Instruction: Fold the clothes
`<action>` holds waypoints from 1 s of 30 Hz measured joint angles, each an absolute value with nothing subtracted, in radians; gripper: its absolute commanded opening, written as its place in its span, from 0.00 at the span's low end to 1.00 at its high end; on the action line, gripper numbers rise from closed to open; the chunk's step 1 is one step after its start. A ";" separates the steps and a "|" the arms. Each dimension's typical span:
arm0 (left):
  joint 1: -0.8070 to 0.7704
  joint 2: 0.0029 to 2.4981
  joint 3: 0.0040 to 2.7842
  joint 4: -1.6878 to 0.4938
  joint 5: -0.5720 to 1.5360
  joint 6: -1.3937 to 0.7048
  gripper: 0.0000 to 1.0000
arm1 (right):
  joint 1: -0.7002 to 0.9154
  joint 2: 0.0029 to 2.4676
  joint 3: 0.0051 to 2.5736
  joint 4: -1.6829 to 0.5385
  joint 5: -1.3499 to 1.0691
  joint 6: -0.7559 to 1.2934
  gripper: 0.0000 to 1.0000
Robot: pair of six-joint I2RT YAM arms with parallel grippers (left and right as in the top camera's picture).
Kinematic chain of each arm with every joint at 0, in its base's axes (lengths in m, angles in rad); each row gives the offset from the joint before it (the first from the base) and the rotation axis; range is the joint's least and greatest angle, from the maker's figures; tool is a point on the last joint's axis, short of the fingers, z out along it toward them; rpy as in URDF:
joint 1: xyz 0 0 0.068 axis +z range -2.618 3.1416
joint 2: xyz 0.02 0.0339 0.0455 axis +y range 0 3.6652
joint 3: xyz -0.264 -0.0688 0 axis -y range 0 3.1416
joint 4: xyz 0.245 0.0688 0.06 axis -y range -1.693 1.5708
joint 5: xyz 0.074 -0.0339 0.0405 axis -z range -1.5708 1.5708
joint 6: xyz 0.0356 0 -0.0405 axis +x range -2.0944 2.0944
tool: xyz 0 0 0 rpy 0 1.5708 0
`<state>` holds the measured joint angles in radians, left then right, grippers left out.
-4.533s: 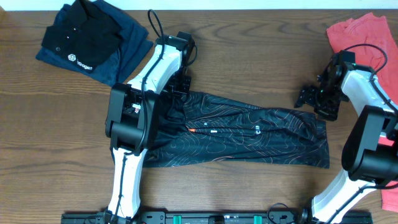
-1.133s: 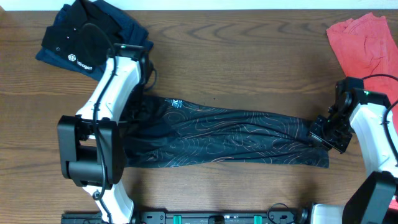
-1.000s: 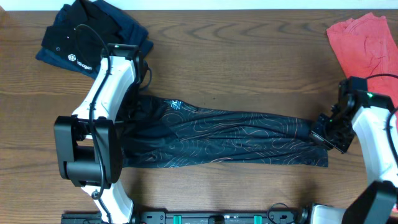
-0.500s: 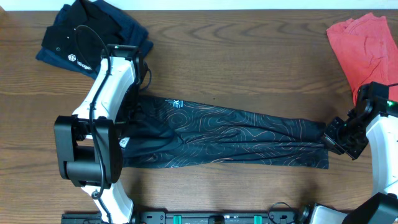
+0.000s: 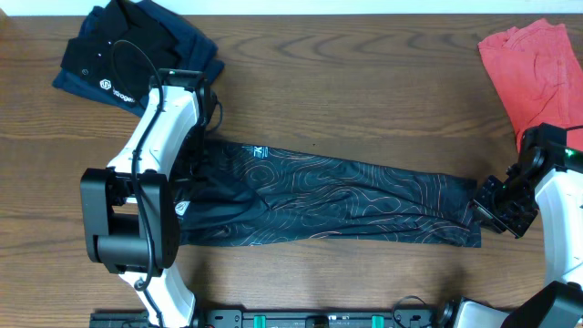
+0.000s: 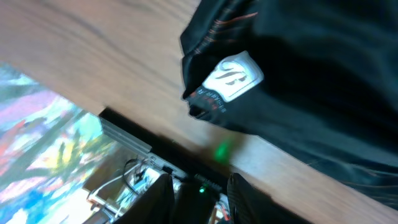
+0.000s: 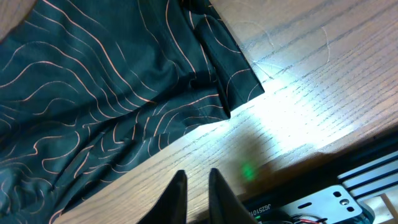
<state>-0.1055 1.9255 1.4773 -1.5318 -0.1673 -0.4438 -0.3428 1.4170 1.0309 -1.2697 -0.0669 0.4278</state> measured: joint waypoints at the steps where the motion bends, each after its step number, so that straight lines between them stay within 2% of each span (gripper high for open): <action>1: -0.105 1.925 1.477 -1.518 -0.155 -0.437 0.32 | -0.343 1.417 1.031 -1.268 -0.067 0.432 0.43; 2: -0.105 1.925 1.477 -1.502 -0.138 -0.427 0.32 | -0.343 1.417 1.031 -1.264 -0.068 0.430 0.65; 3: -0.105 1.925 1.477 -1.486 -0.120 -0.417 0.32 | -0.343 1.417 1.031 -1.259 -0.068 0.427 0.80; 4: -0.105 1.925 1.477 -1.475 -0.098 -0.405 0.32 | -0.343 1.417 1.031 -1.254 -0.069 0.425 0.93; 5: -0.105 1.925 1.477 -1.464 -0.076 -0.391 0.33 | -0.343 1.417 1.031 -1.248 -0.069 0.425 0.97; 7: -0.106 1.925 1.477 -1.443 -0.026 -0.364 0.34 | -0.343 1.417 1.031 -1.232 -0.069 0.423 0.98; 12: -0.122 1.925 1.477 -1.383 0.055 -0.307 0.46 | -0.343 1.417 1.030 -1.175 -0.060 0.421 0.99; 15: -0.149 1.925 1.469 -1.372 0.079 -0.287 0.59 | -0.344 1.417 1.029 -1.125 -0.033 0.430 0.99; 18: -0.175 1.925 1.441 -1.358 0.090 -0.277 0.79 | -0.366 1.417 1.028 -1.068 -0.022 0.437 0.99; 21: -0.192 1.925 1.407 -1.340 0.101 -0.273 0.92 | -0.419 1.424 1.027 -1.031 -0.025 0.427 0.99; 23: -0.195 1.925 1.382 -1.320 0.104 -0.271 0.95 | -0.468 1.437 1.026 -1.007 -0.058 0.391 0.99; 24: -0.194 1.925 1.366 -1.306 0.105 -0.272 0.99 | -0.500 1.447 1.026 -0.994 -0.091 0.360 0.99; 30: -0.191 1.925 1.345 -1.250 0.105 -0.268 0.98 | -0.657 1.485 1.025 -0.979 -0.256 0.231 0.99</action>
